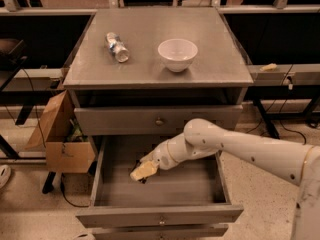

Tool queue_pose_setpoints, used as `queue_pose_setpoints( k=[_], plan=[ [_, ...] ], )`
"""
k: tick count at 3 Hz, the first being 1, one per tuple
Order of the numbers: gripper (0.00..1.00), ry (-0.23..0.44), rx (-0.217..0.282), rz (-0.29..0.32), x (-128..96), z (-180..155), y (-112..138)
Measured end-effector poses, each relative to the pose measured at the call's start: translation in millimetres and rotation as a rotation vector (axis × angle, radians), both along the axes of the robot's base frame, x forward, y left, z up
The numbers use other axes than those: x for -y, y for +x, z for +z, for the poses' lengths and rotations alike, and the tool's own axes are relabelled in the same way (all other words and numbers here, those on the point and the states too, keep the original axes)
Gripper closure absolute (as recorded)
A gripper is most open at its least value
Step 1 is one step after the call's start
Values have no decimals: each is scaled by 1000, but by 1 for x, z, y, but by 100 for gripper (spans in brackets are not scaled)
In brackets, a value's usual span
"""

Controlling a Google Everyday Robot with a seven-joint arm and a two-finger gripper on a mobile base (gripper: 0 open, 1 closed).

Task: Place rxbar chocolate into middle drawer

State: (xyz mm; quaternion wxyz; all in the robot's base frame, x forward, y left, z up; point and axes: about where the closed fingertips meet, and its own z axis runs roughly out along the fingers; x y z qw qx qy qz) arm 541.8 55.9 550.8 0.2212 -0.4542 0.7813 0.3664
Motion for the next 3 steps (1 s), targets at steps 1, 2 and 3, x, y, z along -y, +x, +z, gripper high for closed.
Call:
queue_pose_setpoints(
  k=[1,2,3],
  plan=[
    [100,8,-76,-12,-40,-62,-15],
    [100,-12,-108,-59,-71,-103,-13],
    [85,-51,-120,-158,-82,-126,0]
  ],
)
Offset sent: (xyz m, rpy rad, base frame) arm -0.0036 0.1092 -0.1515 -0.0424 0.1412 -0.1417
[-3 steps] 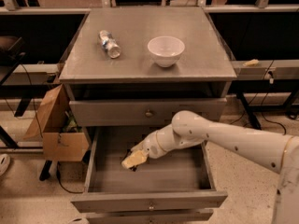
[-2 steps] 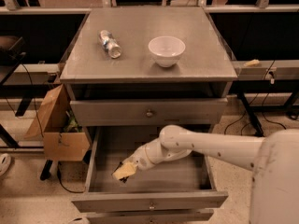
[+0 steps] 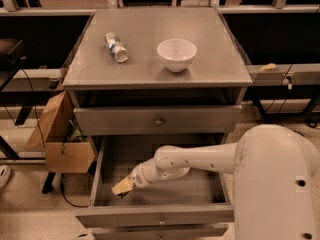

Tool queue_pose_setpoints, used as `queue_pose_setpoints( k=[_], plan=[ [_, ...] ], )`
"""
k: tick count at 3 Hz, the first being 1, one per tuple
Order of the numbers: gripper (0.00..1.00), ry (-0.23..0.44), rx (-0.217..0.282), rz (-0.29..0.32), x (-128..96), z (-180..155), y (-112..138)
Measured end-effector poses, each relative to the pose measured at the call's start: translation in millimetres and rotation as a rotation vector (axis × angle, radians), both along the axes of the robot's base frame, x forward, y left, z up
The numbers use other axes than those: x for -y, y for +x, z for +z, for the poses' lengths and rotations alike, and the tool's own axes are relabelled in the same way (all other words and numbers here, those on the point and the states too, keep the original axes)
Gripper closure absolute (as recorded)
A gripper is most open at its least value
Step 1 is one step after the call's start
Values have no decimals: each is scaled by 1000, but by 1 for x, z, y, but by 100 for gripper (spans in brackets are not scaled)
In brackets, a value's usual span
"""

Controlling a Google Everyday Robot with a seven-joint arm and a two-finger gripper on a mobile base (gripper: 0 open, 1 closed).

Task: Place rxbar chocolate into middle drawer

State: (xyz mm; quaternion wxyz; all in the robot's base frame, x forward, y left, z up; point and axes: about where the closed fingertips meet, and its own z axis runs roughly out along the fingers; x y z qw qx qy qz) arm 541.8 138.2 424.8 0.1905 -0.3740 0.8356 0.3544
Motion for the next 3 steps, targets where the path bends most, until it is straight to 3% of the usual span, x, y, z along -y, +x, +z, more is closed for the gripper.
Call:
queue_pose_setpoints(
  k=[1,2,3],
  plan=[
    [62,-53,8,-139,15,-9,22],
    [38,-78,26,-222,37,-12,35],
    [15,-72,50,-242,58,-12,43]
  ],
)
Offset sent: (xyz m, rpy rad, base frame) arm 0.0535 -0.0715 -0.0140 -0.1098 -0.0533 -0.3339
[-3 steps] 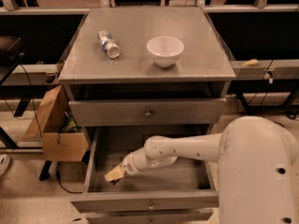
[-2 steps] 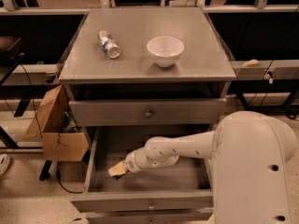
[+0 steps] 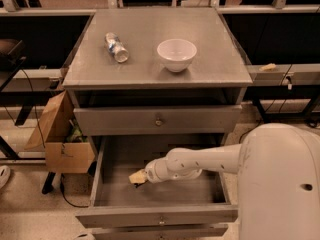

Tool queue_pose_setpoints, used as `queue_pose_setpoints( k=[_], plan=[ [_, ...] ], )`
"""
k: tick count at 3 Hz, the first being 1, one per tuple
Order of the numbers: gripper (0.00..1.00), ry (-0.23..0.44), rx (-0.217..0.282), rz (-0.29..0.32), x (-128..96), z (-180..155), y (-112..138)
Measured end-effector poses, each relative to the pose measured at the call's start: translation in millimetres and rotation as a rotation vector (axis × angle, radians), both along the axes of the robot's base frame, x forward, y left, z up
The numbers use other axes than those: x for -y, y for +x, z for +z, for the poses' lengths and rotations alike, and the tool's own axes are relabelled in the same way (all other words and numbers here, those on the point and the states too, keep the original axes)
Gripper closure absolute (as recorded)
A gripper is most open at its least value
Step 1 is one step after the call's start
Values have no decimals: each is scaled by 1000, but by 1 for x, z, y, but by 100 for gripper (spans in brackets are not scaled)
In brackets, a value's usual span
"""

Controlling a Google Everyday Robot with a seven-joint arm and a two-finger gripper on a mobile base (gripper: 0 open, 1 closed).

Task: Place rxbar chocolate into middle drawer

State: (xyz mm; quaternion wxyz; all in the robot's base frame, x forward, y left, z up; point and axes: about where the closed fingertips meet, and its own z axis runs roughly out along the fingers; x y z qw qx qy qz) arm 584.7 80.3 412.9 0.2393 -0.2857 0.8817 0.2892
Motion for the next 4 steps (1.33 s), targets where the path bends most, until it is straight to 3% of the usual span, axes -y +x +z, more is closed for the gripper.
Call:
queue_pose_setpoints(
  k=[1,2,3,4],
  plan=[
    [0,76,45,56,14,-3,6],
    [0,193,128,156,12,9,27],
    [0,265,208,273,15,29,41],
    [0,286,194,354,13,34,28]
  ],
)
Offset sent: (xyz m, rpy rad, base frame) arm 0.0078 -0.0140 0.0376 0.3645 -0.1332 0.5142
